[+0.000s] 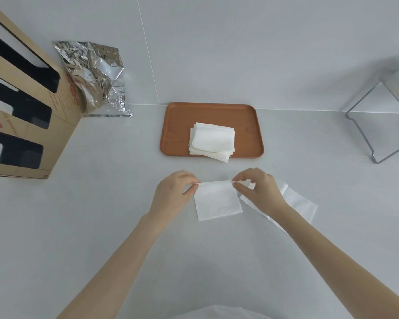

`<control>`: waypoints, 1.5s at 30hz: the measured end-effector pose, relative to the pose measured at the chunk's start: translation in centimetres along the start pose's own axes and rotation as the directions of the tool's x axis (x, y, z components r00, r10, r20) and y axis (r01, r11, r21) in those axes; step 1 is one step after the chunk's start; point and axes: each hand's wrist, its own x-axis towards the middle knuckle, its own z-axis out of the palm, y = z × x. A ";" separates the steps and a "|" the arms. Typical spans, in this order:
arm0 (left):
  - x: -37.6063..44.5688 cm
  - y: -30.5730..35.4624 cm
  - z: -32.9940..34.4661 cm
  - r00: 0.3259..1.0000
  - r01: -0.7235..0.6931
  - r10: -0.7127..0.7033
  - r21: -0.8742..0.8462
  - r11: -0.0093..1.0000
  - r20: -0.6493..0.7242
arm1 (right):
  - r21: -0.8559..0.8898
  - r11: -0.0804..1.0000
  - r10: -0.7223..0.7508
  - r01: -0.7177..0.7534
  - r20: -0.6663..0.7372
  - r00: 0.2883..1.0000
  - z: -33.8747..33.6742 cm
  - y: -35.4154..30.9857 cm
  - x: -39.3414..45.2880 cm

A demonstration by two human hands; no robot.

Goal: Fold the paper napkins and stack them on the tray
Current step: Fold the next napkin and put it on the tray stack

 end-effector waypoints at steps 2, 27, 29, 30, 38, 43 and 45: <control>-1.3 -0.2 0.9 1.000 -0.014 0.014 0.010 1.000 0.001 | -0.053 0.998 -0.041 0.041 -0.006 0.999 0.3 0.6 -1.2; 0.2 -1.9 4.4 0.983 0.179 -0.182 0.123 0.976 0.012 | -0.358 0.928 -0.082 0.099 0.061 0.995 3.1 2.4 1.4; 0.3 -1.9 4.4 0.984 0.177 -0.179 0.107 0.978 0.015 | -0.351 0.932 -0.072 0.093 0.073 0.995 3.0 2.3 1.4; 0.4 -2.0 4.3 0.985 0.170 -0.173 0.097 0.981 0.026 | -0.346 0.934 -0.066 0.089 0.078 0.995 2.9 2.3 1.4; 4.3 -0.6 0.1 0.947 0.320 -0.282 -0.460 0.828 0.152 | 0.192 0.974 0.112 -0.122 0.063 0.992 -1.6 -1.0 3.5; 8.4 0.9 -3.6 0.966 0.258 -0.201 -0.630 0.732 0.162 | 0.437 0.887 0.143 -0.148 0.043 0.989 -4.5 -3.1 7.1; 10.4 1.2 -4.3 0.972 0.234 -0.181 -0.610 0.757 0.148 | 0.470 0.870 0.158 -0.150 0.023 0.987 -4.9 -3.1 8.9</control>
